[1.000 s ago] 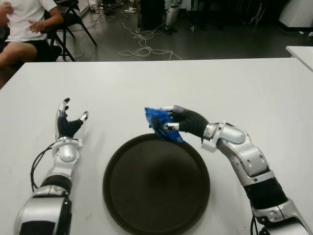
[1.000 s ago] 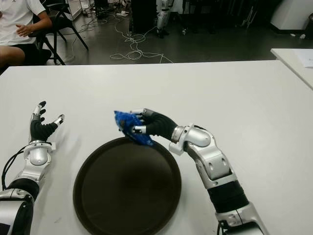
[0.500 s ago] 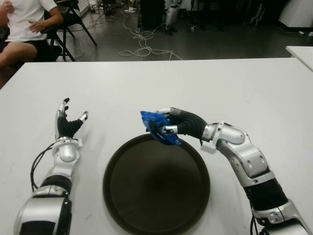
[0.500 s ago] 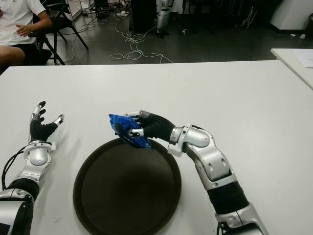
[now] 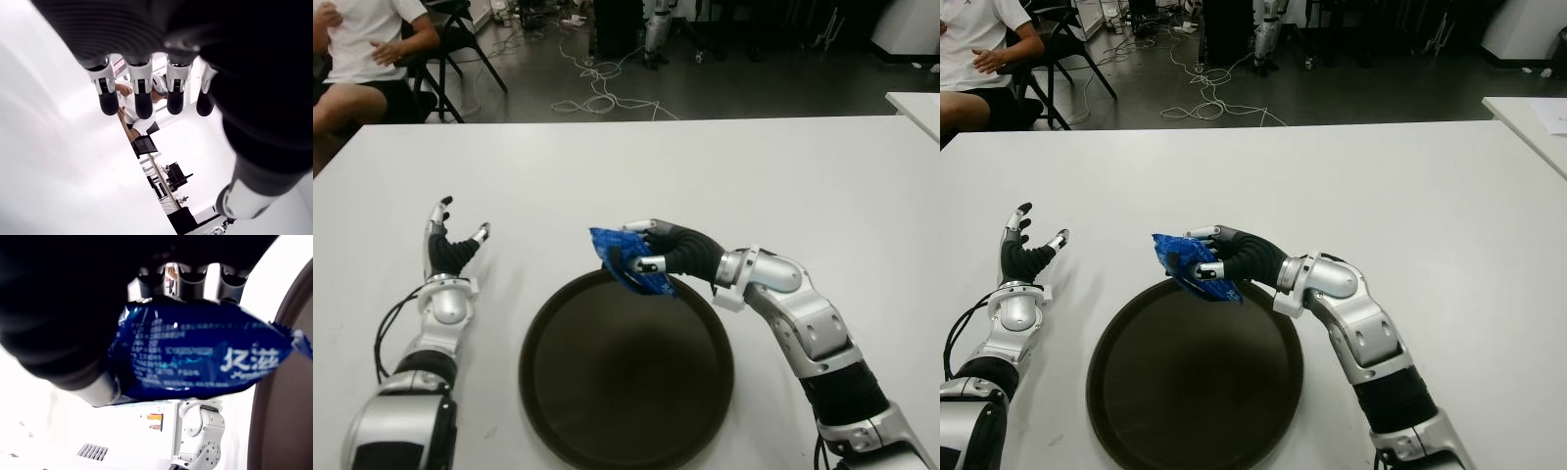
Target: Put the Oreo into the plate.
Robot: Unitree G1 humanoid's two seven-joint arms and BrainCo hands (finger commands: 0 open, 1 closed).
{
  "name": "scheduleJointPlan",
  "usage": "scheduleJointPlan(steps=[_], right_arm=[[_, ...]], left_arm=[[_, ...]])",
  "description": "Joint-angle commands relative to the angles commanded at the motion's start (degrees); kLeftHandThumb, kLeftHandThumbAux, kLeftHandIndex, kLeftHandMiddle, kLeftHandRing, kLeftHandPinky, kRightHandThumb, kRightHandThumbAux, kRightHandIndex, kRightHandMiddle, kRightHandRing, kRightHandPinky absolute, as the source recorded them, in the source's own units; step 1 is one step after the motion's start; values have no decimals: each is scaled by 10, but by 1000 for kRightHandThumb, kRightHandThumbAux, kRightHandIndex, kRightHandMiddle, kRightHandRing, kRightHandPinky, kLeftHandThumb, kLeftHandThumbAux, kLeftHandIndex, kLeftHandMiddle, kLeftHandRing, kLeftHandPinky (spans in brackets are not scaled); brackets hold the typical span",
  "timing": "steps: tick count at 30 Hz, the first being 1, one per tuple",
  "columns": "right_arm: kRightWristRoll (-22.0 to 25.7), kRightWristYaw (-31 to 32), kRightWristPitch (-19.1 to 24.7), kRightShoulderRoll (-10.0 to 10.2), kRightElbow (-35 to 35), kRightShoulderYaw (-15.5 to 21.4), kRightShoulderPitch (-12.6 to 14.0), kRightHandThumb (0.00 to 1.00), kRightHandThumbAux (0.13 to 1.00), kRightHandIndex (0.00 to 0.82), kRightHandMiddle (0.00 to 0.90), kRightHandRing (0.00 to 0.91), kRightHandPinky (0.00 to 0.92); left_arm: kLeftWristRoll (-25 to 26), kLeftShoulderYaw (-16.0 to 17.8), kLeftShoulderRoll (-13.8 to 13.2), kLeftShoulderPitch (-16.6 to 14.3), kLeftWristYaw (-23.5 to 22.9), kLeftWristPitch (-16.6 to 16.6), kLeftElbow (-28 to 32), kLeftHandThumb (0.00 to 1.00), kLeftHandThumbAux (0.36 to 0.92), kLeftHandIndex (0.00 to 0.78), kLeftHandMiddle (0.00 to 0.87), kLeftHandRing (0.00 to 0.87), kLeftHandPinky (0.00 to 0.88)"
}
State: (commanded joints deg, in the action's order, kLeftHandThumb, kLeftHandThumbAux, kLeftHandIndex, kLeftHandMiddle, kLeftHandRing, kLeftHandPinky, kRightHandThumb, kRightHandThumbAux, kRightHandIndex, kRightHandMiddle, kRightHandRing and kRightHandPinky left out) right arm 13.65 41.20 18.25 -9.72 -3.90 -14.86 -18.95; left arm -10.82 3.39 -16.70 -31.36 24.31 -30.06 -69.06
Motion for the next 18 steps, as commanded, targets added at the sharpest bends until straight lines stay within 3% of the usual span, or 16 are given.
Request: scheduleJointPlan(steps=[9, 13, 17, 18], right_arm=[[-12, -31, 7, -1, -14, -6, 5, 696, 723, 439, 796, 790, 774], [-21, -49, -22, 8, -9, -7, 14, 692, 725, 438, 795, 787, 770], [-29, -59, -49, 17, 4, -9, 20, 687, 728, 435, 739, 739, 720], [-31, -61, -56, 18, 6, -9, 20, 683, 729, 433, 689, 691, 651]], left_arm=[[1, 0, 0, 0, -5, -1, 0, 0, 753, 65, 93, 70, 50], [4, 3, 1, 0, -4, 1, 1, 0, 745, 62, 89, 65, 39], [6, 4, 2, 0, -4, 1, 1, 0, 746, 65, 95, 71, 43], [6, 4, 2, 0, -5, 1, 1, 0, 746, 64, 94, 71, 43]])
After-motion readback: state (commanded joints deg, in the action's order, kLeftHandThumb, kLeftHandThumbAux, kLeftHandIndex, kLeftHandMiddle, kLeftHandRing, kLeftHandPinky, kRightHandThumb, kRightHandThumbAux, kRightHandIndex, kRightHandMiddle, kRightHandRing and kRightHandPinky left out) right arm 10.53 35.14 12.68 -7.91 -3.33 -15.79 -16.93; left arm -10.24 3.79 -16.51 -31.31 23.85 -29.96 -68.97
